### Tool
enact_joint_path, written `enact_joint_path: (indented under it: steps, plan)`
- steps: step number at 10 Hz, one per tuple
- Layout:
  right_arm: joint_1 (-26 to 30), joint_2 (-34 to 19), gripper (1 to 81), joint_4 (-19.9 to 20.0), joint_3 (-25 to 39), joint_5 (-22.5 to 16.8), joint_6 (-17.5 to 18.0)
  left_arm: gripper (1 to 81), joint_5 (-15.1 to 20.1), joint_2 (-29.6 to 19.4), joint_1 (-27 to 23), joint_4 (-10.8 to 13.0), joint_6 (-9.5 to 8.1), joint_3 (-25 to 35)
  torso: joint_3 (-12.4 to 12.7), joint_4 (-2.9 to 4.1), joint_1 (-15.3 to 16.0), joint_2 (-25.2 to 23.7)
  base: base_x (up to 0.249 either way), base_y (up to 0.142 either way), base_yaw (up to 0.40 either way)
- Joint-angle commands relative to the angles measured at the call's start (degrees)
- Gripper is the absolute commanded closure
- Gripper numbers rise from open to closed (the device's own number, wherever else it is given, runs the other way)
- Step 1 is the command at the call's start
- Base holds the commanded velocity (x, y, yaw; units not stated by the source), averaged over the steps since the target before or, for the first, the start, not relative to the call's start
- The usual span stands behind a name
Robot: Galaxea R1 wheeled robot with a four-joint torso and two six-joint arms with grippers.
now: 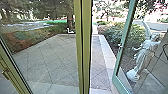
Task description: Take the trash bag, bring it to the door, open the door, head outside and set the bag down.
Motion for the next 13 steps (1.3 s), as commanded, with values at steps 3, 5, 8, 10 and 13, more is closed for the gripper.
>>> enact_joint_path:
  steps: [3, 5, 8, 10, 13]
  plan:
    - [7.9, -1.2, 1.0, -3.5, -7.5, 3.4, -2.2, 81.1, 3.6, -0.8, -1.2, -0.2, -0.18, 1.3, 0.0, 0.02, 0.0, 0.0, 0.000, 0.000, 0.000]
    - [8.0, -1.8, 1.0, -3.6, -7.6, 3.4, -2.3, 81.1, 3.6, -0.9, -1.0, -0.2, -0.18, 1.4, 0.0, 0.02, 0.0, 0.0, 0.000, 0.000, 0.000]
    - [8.3, 0.0, 1.0, 0.8, -5.6, 2.0, -2.4, 81.1, 3.5, -1.0, -0.8, -0.1, -0.18, 1.6, 0.0, 0.02, 0.0, 0.0, 0.000, 0.000, 0.000]
    - [10.2, 2.4, 1.0, 6.5, -1.9, -3.2, -2.5, 81.1, 3.4, -1.3, -0.7, -0.2, -0.18, 1.6, 0.0, 0.04, 0.0, 0.0, 0.000, 0.000, 0.000]
    - [13.4, 6.0, 1.0, 19.0, 3.3, -10.6, -2.4, 81.1, 2.8, -1.5, -0.7, -0.2, -0.18, 1.9, 0.0, 0.02, 0.0, 0.0, 0.000, 0.000, 0.000]
